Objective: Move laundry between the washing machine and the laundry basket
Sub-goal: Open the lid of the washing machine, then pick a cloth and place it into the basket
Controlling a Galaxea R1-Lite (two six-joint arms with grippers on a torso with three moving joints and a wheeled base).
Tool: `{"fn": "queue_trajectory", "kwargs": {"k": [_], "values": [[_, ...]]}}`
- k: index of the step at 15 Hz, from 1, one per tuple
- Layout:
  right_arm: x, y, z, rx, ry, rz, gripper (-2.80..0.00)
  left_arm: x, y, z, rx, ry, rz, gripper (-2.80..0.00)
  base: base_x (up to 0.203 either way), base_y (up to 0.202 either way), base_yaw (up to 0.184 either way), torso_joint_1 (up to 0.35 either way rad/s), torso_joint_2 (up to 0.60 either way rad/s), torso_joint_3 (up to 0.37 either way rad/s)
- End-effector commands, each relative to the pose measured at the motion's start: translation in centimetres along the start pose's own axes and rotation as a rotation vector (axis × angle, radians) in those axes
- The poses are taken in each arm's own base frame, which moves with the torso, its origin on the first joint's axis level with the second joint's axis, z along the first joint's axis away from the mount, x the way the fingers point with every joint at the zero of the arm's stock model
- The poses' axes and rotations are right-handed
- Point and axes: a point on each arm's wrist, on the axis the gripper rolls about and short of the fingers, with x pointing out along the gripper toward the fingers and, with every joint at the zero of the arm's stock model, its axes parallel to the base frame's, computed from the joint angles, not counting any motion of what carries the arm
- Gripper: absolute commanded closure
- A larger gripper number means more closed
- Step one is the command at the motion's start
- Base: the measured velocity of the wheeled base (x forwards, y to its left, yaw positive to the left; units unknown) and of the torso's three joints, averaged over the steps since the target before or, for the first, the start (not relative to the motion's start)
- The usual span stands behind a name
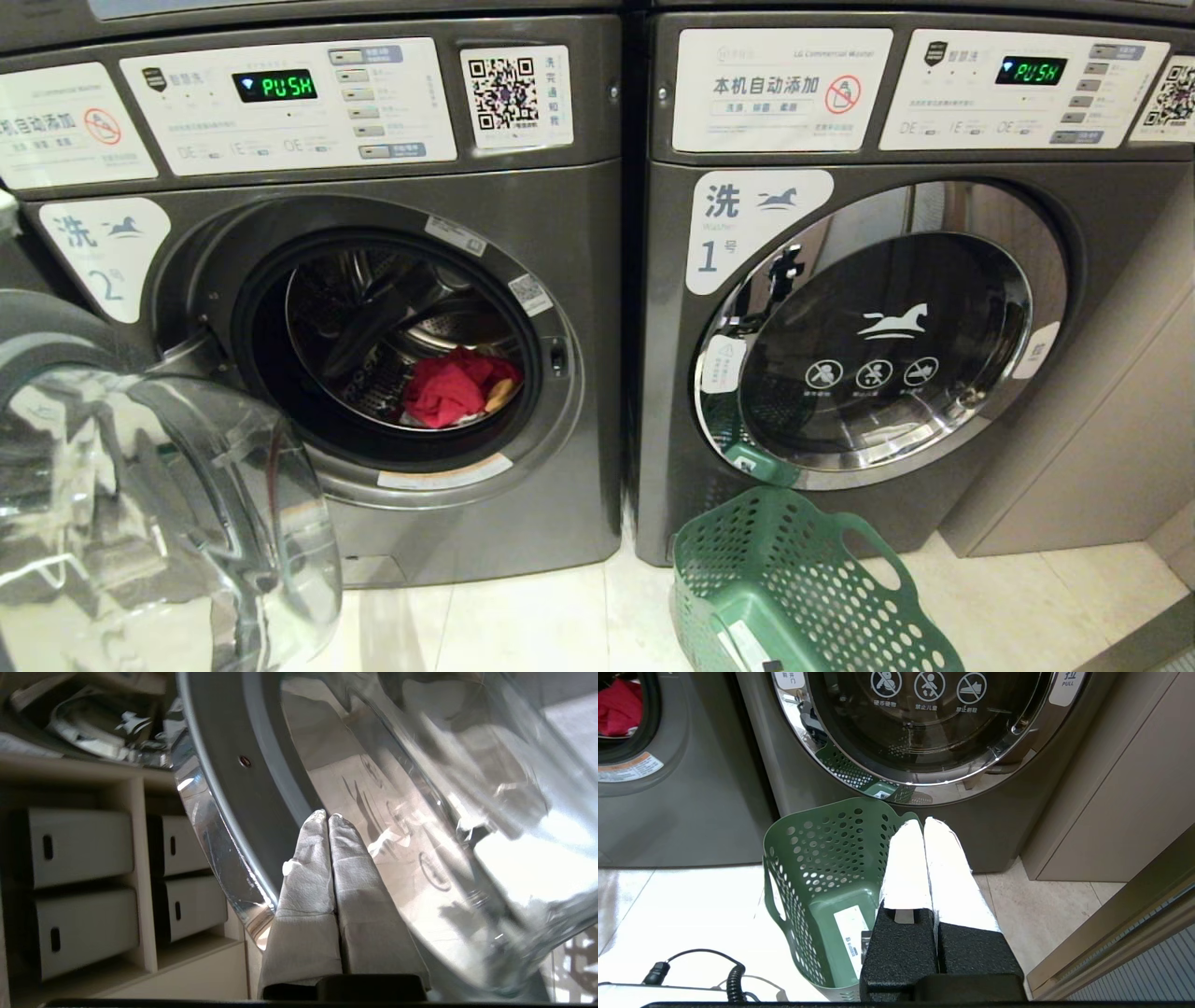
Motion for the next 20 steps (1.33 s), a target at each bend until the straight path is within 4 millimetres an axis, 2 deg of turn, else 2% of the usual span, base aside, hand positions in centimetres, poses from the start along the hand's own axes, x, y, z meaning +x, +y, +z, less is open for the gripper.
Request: {"fn": "queue_trajectory", "kwargs": {"k": [1, 5, 7, 9, 11, 13, 15, 18, 19, 20], "values": [[0.0, 0.0, 0.0, -0.001, 0.001, 0.001, 0.00, -1.3, 1.1, -1.1, -0.046, -0.006, 0.053, 0.00, 0.000, 0.000, 0.000, 0.000, 0.00, 0.000], [0.0, 0.0, 0.0, -0.001, 0.001, 0.001, 0.00, -1.0, 2.5, -2.4, -0.134, 0.076, 0.132, 0.00, 0.000, 0.000, 0.000, 0.000, 0.00, 0.000], [0.0, 0.0, 0.0, -0.001, 0.001, 0.001, 0.00, -0.1, 3.5, -3.6, -0.213, 0.170, 0.187, 0.00, 0.000, 0.000, 0.000, 0.000, 0.00, 0.000], [0.0, 0.0, 0.0, -0.001, 0.001, 0.001, 0.00, 1.3, 3.5, -5.2, -0.297, 0.265, 0.190, 0.00, 0.000, 0.000, 0.000, 0.000, 0.00, 0.000], [0.0, 0.0, 0.0, -0.001, 0.001, 0.001, 0.00, 3.5, 3.3, -6.4, -0.390, 0.358, 0.178, 0.00, 0.000, 0.000, 0.000, 0.000, 0.00, 0.000], [0.0, 0.0, 0.0, -0.001, 0.001, 0.001, 0.00, 5.3, 4.2, -7.3, -0.457, 0.439, 0.209, 0.00, 0.000, 0.000, 0.000, 0.000, 0.00, 0.000], [0.0, 0.0, 0.0, -0.001, 0.001, 0.000, 0.00, 7.9, 5.8, -8.0, -0.511, 0.489, 0.257, 0.00, 0.000, 0.000, 0.000, 0.000, 0.00, 0.000], [0.0, 0.0, 0.0, -0.001, 0.001, 0.001, 0.00, 13.3, 9.3, -10.4, -0.605, 0.546, 0.362, 0.00, 0.000, 0.000, 0.000, 0.000, 0.00, 0.000], [0.0, 0.0, 0.0, -0.001, 0.001, 0.001, 0.00, 14.1, 10.6, -11.4, -0.640, 0.536, 0.419, 0.00, 0.000, 0.000, 0.000, 0.000, 0.00, 0.000], [0.0, 0.0, 0.0, -0.001, 0.001, 0.000, 0.00, 14.1, 11.0, -11.7, -0.657, 0.517, 0.432, 0.00, 0.000, 0.000, 0.000, 0.000, 0.00, 0.000]]}}
